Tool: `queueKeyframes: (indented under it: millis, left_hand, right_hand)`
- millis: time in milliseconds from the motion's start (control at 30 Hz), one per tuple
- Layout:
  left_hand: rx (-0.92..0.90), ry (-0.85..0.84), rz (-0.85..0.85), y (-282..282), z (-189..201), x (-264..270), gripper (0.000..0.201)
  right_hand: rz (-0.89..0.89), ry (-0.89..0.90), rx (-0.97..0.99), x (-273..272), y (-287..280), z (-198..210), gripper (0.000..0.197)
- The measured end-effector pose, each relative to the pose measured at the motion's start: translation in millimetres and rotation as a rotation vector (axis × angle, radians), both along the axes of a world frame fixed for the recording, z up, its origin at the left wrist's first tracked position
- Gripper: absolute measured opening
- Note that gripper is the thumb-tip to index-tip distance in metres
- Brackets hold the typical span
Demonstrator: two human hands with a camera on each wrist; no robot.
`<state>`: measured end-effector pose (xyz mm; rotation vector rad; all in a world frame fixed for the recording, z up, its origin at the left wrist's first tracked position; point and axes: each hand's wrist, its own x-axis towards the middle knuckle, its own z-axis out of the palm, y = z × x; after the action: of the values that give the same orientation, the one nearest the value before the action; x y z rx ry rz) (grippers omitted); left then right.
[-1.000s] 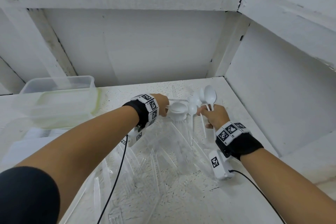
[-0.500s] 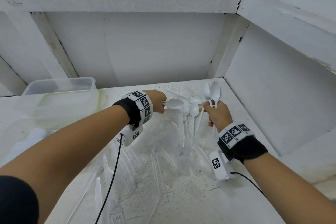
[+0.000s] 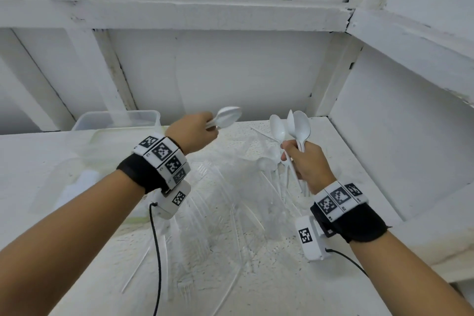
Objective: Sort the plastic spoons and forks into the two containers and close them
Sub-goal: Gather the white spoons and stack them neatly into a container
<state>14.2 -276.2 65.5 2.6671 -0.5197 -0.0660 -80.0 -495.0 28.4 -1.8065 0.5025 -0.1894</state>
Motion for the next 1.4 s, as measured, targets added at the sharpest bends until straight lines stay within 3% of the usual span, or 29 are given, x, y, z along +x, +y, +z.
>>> queueKeyframes:
  millis: [100,267,633,867,1167,1300,1400]
  left_hand:
    - [-0.222,-0.044,0.11,22.1,3.3,-20.9,0.018]
    - [-0.715,0.152,0.248,37.0,1.1,-65.2,0.007]
    - [-1.134,0.449,0.399,40.0,-38.8,-117.3,0.007]
    - [-1.181,0.498,0.44,44.9,-47.6,-127.5,0.013]
    - [-1.177,0.523,0.371,47.6,-46.8,-134.1,0.015]
    - [-1.144,0.555,0.328,49.7,-47.2,-138.6,0.011]
    - [-1.083,0.599,0.263,50.2,-48.6,-142.5,0.009]
  right_hand:
    - [0.007,-0.029,0.066,-7.7,16.4,3.0,0.023]
    - [0.087,-0.102,0.199,-20.8,51.5,4.3,0.019]
    - [0.156,-0.098,0.319,-39.2,131.2,-3.3,0.013]
    - [0.104,-0.109,0.337,-45.7,148.6,-8.8,0.01]
    - [0.093,-0.081,0.289,-47.6,152.1,-15.1,0.019]
    - [0.068,-0.074,0.333,-45.7,142.5,-9.9,0.009]
    - [0.096,-0.077,0.338,-44.6,131.8,-5.1,0.026]
